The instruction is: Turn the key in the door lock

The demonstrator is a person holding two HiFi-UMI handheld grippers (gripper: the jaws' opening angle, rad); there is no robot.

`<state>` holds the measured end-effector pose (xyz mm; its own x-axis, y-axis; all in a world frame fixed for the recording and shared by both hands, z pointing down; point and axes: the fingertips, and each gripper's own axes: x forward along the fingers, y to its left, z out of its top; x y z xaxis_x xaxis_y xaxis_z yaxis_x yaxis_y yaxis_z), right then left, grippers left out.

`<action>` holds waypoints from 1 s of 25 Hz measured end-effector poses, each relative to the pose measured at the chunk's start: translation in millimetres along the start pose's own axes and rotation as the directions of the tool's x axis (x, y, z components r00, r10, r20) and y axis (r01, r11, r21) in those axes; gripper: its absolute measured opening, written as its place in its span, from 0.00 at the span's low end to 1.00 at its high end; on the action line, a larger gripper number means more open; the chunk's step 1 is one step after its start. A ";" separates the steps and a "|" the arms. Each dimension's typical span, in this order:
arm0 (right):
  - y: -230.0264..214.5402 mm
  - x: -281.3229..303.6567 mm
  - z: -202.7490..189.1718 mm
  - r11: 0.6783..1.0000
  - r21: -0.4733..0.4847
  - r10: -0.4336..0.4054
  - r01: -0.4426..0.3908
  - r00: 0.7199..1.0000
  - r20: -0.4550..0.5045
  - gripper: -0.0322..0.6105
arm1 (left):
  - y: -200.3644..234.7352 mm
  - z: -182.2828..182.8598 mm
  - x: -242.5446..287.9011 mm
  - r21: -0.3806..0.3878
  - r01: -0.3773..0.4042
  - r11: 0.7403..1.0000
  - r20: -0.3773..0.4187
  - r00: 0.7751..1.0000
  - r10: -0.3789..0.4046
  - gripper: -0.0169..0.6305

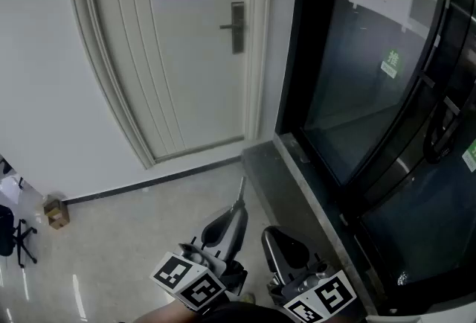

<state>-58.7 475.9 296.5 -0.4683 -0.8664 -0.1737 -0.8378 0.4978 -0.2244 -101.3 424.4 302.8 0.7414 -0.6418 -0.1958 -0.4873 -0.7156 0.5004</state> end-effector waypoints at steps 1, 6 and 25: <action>-3.3 1.9 1.8 1.000 -0.005 0.001 -0.001 1.000 0.002 0.07 | -0.2 -0.5 4.4 0.000 0.002 1.000 0.000 1.000 -0.002 0.04; -22.5 17.8 9.3 0.998 -0.065 0.028 -0.026 0.999 0.020 0.07 | 8.6 -1.3 28.0 0.003 -0.007 1.000 0.005 1.000 0.007 0.04; -147.4 218.6 15.0 0.999 -0.048 -0.012 0.014 0.999 0.044 0.07 | 165.7 56.3 200.0 -0.004 0.045 0.999 0.014 0.999 -0.045 0.04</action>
<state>-33.4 213.7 277.2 -0.4453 -0.8698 -0.2127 -0.8569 0.4828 -0.1805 -59.7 161.9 299.1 0.7561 -0.6129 -0.2298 -0.4517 -0.7426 0.4945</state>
